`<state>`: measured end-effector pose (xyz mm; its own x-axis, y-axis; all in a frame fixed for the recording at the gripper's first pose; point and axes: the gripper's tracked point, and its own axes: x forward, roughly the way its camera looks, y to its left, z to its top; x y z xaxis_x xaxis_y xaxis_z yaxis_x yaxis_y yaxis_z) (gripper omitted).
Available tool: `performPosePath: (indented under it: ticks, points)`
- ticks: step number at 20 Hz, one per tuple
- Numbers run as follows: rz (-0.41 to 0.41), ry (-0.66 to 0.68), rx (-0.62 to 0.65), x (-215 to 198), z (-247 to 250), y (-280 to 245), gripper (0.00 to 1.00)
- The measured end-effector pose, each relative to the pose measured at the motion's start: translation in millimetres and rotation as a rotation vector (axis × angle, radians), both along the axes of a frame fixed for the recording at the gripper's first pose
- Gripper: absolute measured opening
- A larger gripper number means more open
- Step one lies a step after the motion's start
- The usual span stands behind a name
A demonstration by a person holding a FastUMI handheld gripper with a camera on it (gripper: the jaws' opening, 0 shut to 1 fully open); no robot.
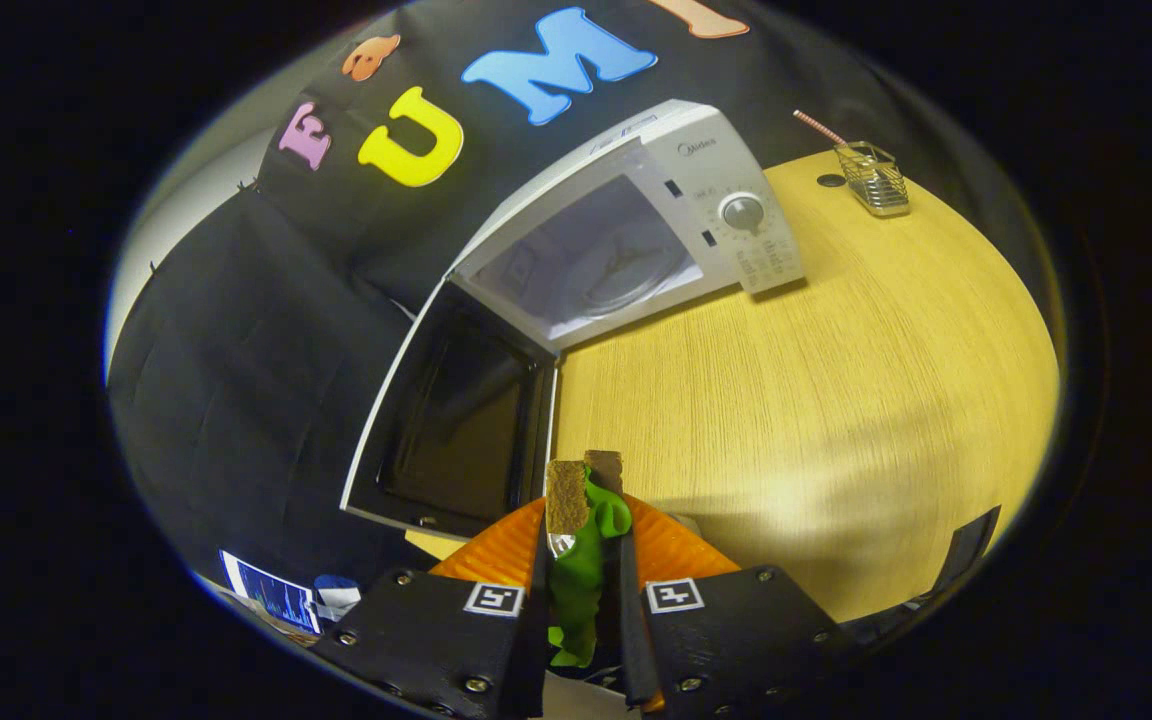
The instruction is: Open the microwave, put the food inside, and close the microwave door.
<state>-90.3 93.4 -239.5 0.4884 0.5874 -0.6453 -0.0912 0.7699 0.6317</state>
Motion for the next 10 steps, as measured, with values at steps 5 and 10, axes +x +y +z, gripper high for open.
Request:
performPosePath:
  ticks: [5,10]
  points:
    - [-0.122,-0.042,0.070,31.8,14.1,25.7,0.30]
    - [-0.210,-0.079,0.100,61.9,19.6,45.1,0.30]
